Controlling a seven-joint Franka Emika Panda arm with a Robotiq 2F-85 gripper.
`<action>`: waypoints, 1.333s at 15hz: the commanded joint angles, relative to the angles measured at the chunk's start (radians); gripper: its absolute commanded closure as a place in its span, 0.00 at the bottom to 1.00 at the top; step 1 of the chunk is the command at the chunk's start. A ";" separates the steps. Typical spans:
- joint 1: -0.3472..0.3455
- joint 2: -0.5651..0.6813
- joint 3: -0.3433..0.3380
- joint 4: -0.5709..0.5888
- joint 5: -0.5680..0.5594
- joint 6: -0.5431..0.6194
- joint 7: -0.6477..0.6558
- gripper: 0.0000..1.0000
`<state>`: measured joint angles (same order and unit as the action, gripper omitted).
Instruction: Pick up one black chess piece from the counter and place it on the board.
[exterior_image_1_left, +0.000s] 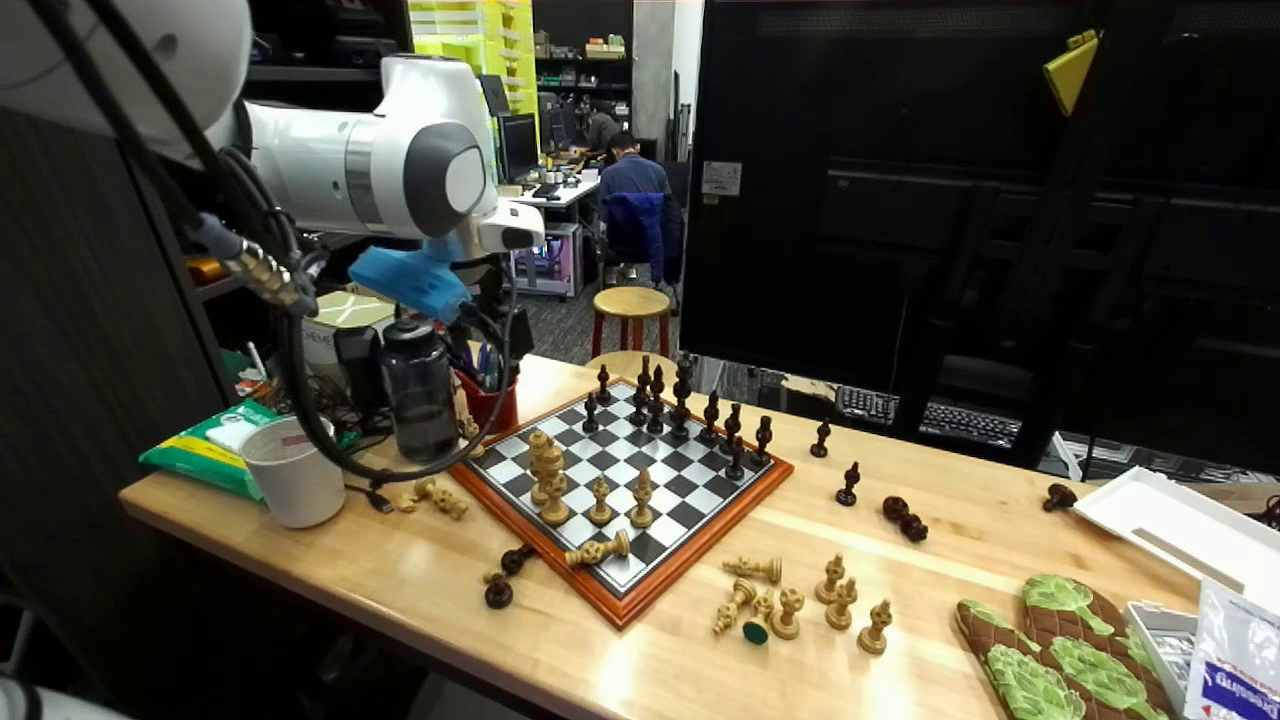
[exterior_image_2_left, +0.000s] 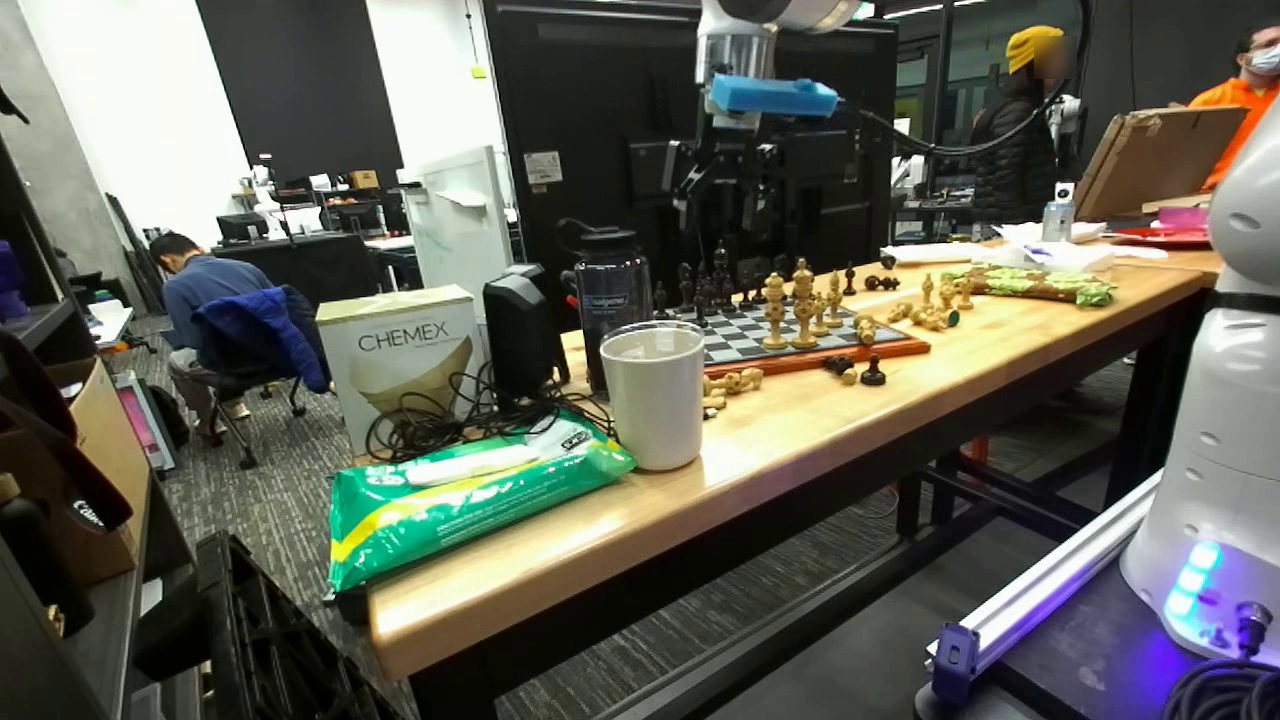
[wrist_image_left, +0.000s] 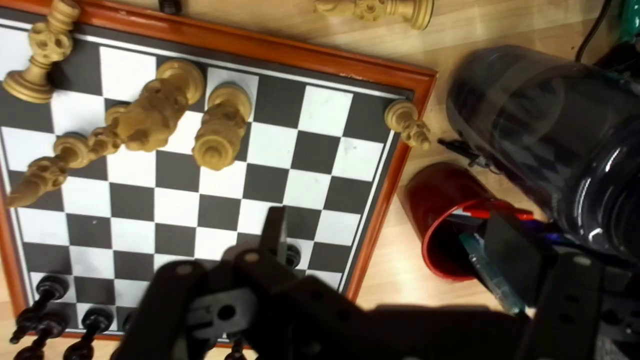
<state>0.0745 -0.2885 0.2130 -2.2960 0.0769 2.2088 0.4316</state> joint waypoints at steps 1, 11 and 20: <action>-0.028 0.003 -0.056 0.068 -0.016 -0.067 -0.035 0.00; -0.107 -0.031 -0.165 0.098 -0.045 -0.057 -0.086 0.00; -0.129 0.052 -0.169 0.182 -0.102 -0.112 -0.089 0.00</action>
<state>-0.0330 -0.3040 0.0459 -2.1906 0.0187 2.1497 0.3444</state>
